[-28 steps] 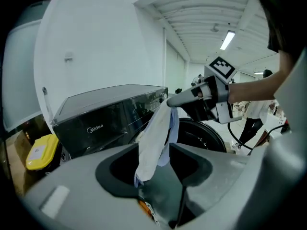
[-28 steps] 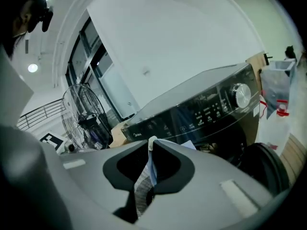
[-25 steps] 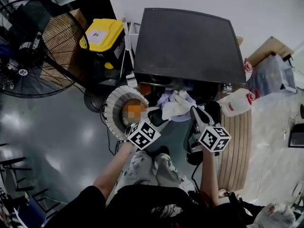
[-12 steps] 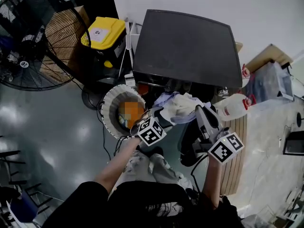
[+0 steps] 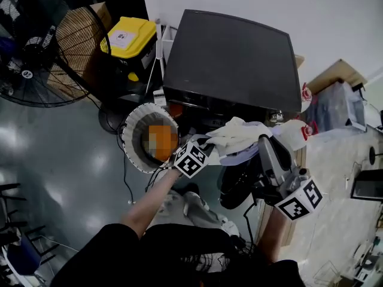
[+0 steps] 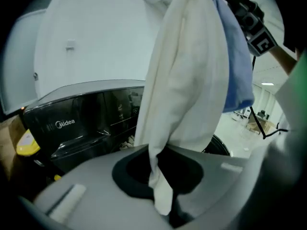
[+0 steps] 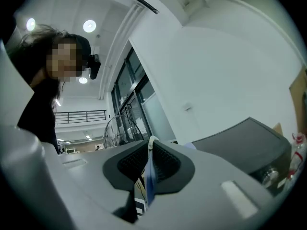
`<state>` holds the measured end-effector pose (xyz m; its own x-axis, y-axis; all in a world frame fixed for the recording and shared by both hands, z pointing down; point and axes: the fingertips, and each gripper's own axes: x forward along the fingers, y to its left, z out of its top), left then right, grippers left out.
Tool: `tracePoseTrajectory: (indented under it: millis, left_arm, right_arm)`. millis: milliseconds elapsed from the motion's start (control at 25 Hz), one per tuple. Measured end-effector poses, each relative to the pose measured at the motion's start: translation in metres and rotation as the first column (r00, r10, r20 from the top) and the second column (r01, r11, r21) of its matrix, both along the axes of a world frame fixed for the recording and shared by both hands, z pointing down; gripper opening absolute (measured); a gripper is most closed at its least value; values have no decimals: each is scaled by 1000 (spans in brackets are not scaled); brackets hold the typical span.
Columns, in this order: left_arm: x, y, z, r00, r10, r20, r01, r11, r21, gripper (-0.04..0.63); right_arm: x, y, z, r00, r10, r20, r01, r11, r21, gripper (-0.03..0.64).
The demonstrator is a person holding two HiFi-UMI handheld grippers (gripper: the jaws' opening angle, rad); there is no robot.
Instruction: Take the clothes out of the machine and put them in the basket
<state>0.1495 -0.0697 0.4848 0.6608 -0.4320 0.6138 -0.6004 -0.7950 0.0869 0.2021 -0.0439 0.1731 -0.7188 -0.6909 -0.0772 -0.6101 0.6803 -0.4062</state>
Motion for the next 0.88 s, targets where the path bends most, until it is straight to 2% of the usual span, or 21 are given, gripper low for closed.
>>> tracePoseTrajectory:
  millis: [240, 440, 680, 800, 880]
  left_arm:
    - [-18, 4, -34, 987, -102, -123, 101, 995, -10, 22]
    - [-36, 2, -86, 945, -195, -262, 203, 979, 4, 22]
    - [-59, -3, -155, 883, -267, -386, 321, 944, 81, 22]
    - [-78, -3, -186, 859, -290, -422, 373, 919, 129, 22]
    - [-90, -2, -208, 852, -296, -432, 399, 901, 169, 20]
  right_arm:
    - [19, 2, 0, 1000, 1, 25, -1, 1000, 6, 57]
    - [21, 2, -6, 997, -28, 71, 27, 1000, 15, 57]
    - [13, -2, 11, 996, -61, 71, 62, 998, -12, 58]
    - [-6, -1, 28, 994, -103, 20, 104, 994, -35, 58]
    - [-21, -1, 38, 991, -135, -17, 135, 990, -47, 58]
